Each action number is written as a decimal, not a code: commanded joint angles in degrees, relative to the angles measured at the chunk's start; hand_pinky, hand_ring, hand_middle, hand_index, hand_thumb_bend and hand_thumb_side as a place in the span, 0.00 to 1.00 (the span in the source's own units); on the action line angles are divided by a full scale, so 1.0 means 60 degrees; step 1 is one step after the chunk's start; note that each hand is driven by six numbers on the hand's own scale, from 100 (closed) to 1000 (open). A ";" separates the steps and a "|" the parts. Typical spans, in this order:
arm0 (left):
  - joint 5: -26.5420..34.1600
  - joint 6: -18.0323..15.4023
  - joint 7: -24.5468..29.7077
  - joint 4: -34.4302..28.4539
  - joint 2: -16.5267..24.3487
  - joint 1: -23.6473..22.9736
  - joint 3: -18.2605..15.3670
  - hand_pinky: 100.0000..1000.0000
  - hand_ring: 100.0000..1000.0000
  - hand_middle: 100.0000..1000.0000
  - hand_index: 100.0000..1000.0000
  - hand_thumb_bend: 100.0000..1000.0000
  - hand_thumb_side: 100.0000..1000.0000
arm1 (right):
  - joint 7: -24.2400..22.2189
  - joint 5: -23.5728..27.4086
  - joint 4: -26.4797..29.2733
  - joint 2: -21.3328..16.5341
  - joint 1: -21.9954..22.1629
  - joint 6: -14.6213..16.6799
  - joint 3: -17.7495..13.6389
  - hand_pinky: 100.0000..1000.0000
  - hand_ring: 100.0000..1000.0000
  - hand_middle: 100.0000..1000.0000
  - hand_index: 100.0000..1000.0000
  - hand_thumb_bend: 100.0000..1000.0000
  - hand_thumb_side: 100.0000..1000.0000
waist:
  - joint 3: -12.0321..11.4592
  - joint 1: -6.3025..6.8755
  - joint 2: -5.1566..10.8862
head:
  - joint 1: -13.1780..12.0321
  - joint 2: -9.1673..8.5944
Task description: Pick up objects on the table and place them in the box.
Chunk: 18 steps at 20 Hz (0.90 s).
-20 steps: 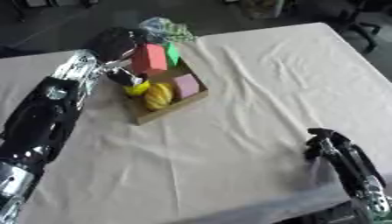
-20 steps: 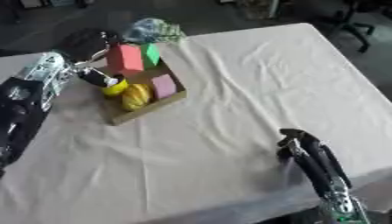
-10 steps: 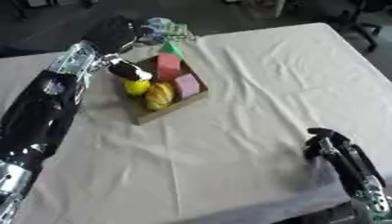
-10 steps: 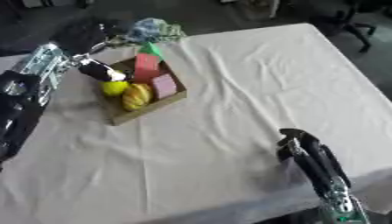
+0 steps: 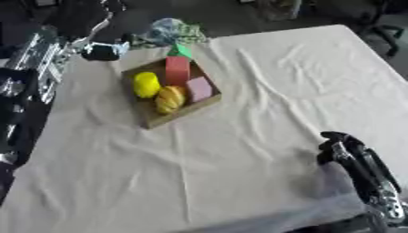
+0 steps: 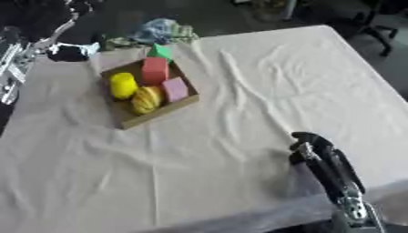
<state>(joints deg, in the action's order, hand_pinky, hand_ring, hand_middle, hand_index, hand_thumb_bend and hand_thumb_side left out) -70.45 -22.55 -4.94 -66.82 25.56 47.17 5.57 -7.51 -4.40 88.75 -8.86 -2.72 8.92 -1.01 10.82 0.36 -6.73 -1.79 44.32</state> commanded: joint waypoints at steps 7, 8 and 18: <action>0.1494 -0.0225 -0.1486 -0.1362 -0.1039 -0.1934 -0.1464 0.69 0.55 0.57 0.82 0.00 0.69 | 0.0314 0.0186 0.0596 -0.0177 -0.0238 0.0086 -0.0312 0.47 0.46 0.47 0.72 0.00 0.54 | -0.0723 -0.0114 -0.0184 | -0.0019 -0.0034; 0.1647 -0.0084 -0.1638 -0.1172 -0.1286 -0.2182 -0.1587 0.68 0.54 0.57 0.82 0.00 0.72 | 0.0318 0.0205 0.0648 -0.0191 -0.0236 0.0095 -0.0331 0.47 0.46 0.47 0.72 0.00 0.53 | -0.0785 -0.0114 -0.0174 | -0.0061 -0.0034; 0.3118 0.0513 -0.1640 -0.1149 -0.3364 -0.4572 -0.1409 0.64 0.48 0.51 0.80 0.00 0.93 | 0.0239 0.0449 0.1267 -0.0260 -0.0087 0.0186 -0.0430 0.48 0.47 0.48 0.72 0.00 0.43 | -0.0943 -0.0057 0.0058 | -0.0279 -0.0034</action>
<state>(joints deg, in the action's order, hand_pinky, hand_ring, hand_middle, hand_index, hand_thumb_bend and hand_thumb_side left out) -52.95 -19.91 -15.14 -72.15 6.11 19.68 -3.53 -5.84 -2.35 94.54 -9.35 -2.94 9.84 -3.20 5.12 0.36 -7.62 -3.25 44.32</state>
